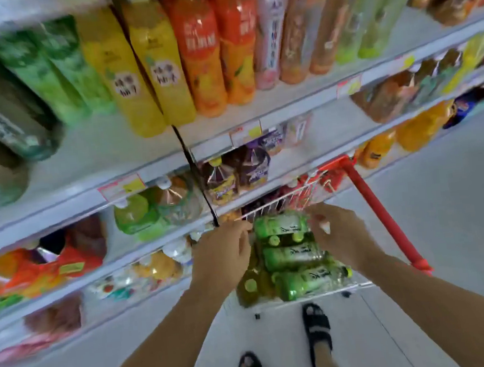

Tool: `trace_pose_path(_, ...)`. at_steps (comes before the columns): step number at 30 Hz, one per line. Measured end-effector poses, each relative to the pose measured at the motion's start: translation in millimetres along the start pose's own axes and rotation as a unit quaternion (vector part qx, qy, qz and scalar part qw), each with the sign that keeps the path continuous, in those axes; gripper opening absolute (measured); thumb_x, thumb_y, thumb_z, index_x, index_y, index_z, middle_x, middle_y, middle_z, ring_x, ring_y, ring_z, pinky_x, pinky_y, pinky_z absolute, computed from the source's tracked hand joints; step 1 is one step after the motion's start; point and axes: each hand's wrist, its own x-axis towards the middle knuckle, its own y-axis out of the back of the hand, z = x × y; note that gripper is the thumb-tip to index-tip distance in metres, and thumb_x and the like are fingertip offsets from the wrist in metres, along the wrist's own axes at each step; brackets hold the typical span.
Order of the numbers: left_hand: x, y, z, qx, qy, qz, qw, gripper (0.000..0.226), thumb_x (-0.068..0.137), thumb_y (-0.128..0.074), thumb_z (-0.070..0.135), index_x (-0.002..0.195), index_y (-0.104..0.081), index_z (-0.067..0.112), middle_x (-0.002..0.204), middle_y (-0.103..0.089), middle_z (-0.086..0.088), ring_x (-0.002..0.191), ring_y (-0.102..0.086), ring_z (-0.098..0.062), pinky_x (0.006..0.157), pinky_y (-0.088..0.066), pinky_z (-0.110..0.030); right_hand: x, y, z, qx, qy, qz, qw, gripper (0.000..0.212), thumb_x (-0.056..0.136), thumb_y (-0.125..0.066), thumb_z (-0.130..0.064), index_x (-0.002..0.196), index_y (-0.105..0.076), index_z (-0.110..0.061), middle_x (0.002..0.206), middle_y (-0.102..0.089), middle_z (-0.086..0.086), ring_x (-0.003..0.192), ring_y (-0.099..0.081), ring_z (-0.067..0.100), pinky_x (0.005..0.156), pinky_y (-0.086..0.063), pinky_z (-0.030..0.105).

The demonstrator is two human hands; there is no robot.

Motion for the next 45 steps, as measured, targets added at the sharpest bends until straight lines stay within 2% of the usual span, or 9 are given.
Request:
trace_pose_path(7, -48, -99, -19, -0.106, 0.173, -0.090, 0.975, 0.025, 0.094, -0.049, 0.022, 0.115, -0.059, 0.030, 0.110, -0.064, 0.013, 0.099, -0.061, -0.010, 0.075, -0.042, -0.026, -32, -37, 96, -0.044, -0.131, -0.057, 0.989, 0.036, 0.087, -0.059, -0.020, 0.123, -0.057, -0.022, 0.124, -0.059, 0.004, 0.111, -0.052, 0.025, 0.099, -0.040, 0.041)
trace_pose_path(13, -48, -187, 13, -0.097, 0.225, -0.190, 0.951, 0.043, 0.093, -0.052, 0.026, 0.136, -0.045, 0.022, 0.134, -0.048, -0.004, 0.117, -0.051, -0.021, 0.094, -0.044, -0.037, -22, -25, 182, -0.234, -0.088, -0.065, 0.966, 0.051, 0.090, -0.054, -0.027, 0.139, -0.038, -0.029, 0.155, -0.013, 0.007, 0.142, -0.010, 0.029, 0.114, -0.015, 0.047)
trace_pose_path(15, -42, -216, 34, -0.087, 0.254, -0.228, 0.936, 0.057, 0.093, -0.052, 0.031, 0.145, -0.031, 0.024, 0.143, -0.035, -0.012, 0.125, -0.043, -0.030, 0.101, -0.040, -0.043, -10, -14, 207, -0.233, -0.053, -0.085, 0.967, 0.047, 0.091, -0.052, -0.019, 0.137, -0.043, -0.028, 0.157, -0.005, 0.003, 0.140, -0.018, 0.031, 0.108, -0.032, 0.050)
trace_pose_path(17, -36, -238, 57, -0.110, 0.319, -0.245, 0.909, 0.067, 0.093, -0.052, 0.039, 0.149, -0.016, 0.031, 0.150, -0.011, -0.018, 0.132, -0.030, -0.038, 0.102, -0.037, -0.048, -5, -6, 226, -0.219, 0.038, -0.087, 0.971, 0.043, 0.088, -0.057, -0.007, 0.129, -0.054, -0.018, 0.155, -0.008, -0.004, 0.129, -0.041, 0.035, 0.083, -0.052, 0.050)
trace_pose_path(20, -35, -258, 81, -0.136, 0.379, -0.216, 0.889, 0.074, 0.090, -0.058, 0.039, 0.148, -0.012, 0.035, 0.152, 0.012, -0.019, 0.136, -0.018, -0.047, 0.101, -0.037, -0.051, -6, -3, 247, -0.199, 0.047, -0.114, 0.972, 0.050, 0.089, -0.051, -0.003, 0.137, -0.045, -0.017, 0.157, 0.005, -0.006, 0.104, -0.061, 0.036, 0.069, -0.054, 0.042)
trace_pose_path(31, -48, -296, 153, -0.046, 0.300, -0.232, 0.924, 0.075, 0.089, -0.061, 0.032, 0.148, -0.016, 0.030, 0.145, -0.003, -0.024, 0.126, -0.028, -0.047, 0.093, -0.043, -0.050, -79, 23, 306, -0.184, -0.116, -0.100, 0.971, 0.058, 0.092, -0.042, -0.006, 0.142, -0.029, -0.033, 0.155, 0.017, -0.015, 0.067, -0.051, 0.024, 0.058, -0.041, 0.029)
trace_pose_path(38, -41, -326, 197, -0.003, 0.161, -0.291, 0.943, 0.073, 0.091, -0.058, 0.033, 0.150, -0.015, 0.030, 0.147, 0.002, -0.024, 0.133, -0.020, -0.041, 0.092, -0.046, -0.040, -162, 34, 345, -0.194, -0.266, -0.035, 0.944, 0.064, 0.086, -0.046, 0.006, 0.141, -0.034, -0.024, 0.158, 0.010, -0.005, 0.060, -0.050, 0.029, 0.049, -0.039, 0.030)
trace_pose_path(41, -28, -334, 213, 0.009, 0.088, -0.315, 0.945, 0.074, 0.090, -0.059, 0.033, 0.149, -0.015, 0.034, 0.150, 0.003, -0.020, 0.138, -0.018, -0.039, 0.092, -0.047, -0.041, -190, 37, 350, -0.198, -0.356, -0.031, 0.913, 0.063, 0.088, -0.043, 0.004, 0.144, -0.027, -0.021, 0.157, 0.016, -0.002, 0.071, -0.054, 0.030, 0.052, -0.037, 0.029)
trace_pose_path(45, -6, -341, 230, 0.039, 0.004, -0.265, 0.963, 0.077, 0.087, -0.066, 0.028, 0.147, -0.019, 0.033, 0.155, -0.001, -0.015, 0.139, -0.021, -0.036, 0.098, -0.043, -0.045, -216, 29, 342, -0.219, -0.435, -0.086, 0.869, 0.062, 0.089, -0.042, -0.002, 0.147, -0.021, -0.012, 0.156, 0.011, 0.010, 0.125, -0.045, 0.035, 0.071, -0.049, 0.034)
